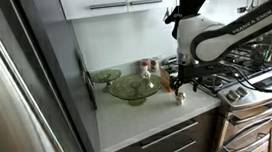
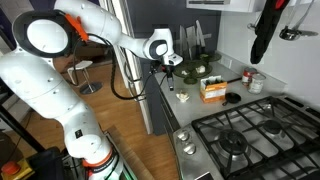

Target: Lift the lid off the small tea pot and put it on the kitchen counter, pick up the small tea pot and put it on the tray, pick up the lid and put it back on the small teapot

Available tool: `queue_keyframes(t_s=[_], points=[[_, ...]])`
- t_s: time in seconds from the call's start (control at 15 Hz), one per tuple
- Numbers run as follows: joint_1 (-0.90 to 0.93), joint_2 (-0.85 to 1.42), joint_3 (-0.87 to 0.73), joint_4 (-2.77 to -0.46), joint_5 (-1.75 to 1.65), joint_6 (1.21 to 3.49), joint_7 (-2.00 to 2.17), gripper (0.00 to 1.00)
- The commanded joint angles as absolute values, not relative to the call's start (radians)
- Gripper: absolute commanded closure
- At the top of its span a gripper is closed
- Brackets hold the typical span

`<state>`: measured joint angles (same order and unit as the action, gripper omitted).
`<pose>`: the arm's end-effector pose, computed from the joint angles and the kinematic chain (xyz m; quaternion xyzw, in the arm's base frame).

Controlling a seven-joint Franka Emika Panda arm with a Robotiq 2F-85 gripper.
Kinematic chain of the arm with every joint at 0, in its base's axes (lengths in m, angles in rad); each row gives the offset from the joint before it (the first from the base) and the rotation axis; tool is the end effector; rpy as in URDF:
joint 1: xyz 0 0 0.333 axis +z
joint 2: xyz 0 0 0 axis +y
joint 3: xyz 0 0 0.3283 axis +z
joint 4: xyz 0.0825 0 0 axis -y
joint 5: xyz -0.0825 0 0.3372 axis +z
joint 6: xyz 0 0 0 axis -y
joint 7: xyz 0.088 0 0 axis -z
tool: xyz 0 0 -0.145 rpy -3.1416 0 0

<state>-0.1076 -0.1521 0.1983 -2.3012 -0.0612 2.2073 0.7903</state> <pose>0.4542 0.0388 0.4140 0.9440 -0.3265 0.0418 0.0246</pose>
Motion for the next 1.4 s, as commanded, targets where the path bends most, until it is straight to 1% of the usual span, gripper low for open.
queue_keyframes(t_s=[0.0,0.07,0.13,0.47,0.53,0.73,1.13,1.33], points=[[-0.076,-0.072,0.143,-2.258,-0.110,2.249,0.806,0.00],[-0.072,-0.057,0.132,-2.254,-0.119,2.270,0.808,0.00],[-0.058,-0.095,0.125,-2.271,-0.092,2.240,0.793,0.00],[-0.051,-0.060,0.109,-2.251,-0.101,2.255,0.791,0.00],[-0.066,-0.032,0.102,-2.246,-0.150,2.271,0.856,0.00],[-0.067,-0.012,0.074,-2.246,-0.160,2.291,0.883,0.00],[-0.049,0.031,0.037,-2.245,-0.095,2.387,0.842,0.00],[-0.037,0.052,0.031,-2.242,-0.104,2.399,0.841,0.00]])
